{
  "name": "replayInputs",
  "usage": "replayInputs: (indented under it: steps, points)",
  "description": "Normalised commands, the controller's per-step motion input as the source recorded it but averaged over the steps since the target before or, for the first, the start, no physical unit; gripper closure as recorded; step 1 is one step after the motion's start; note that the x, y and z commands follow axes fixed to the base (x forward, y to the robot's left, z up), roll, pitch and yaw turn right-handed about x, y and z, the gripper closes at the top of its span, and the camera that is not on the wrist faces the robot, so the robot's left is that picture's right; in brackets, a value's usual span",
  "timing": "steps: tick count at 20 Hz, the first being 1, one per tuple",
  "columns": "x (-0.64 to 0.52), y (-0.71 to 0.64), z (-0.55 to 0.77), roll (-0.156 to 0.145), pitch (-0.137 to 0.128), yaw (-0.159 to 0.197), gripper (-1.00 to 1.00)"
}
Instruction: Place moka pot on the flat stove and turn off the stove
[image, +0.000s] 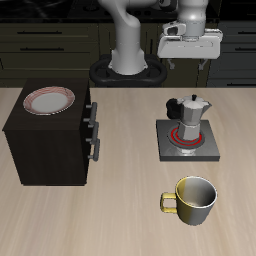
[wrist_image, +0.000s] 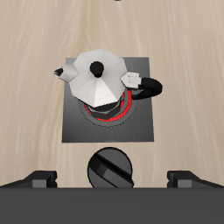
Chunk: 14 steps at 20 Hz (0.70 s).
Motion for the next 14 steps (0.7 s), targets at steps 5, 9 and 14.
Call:
replayInputs:
  steps: [5,9,14]
  points:
    - [-0.11,-0.06,-0.07,-0.011,0.042,0.005,-1.00]
    - [-0.13,0.00,0.11,-0.004,-0.018,0.003,-1.00]
    - [-0.15,0.07,-0.05,0.025,0.026,0.009,-1.00]
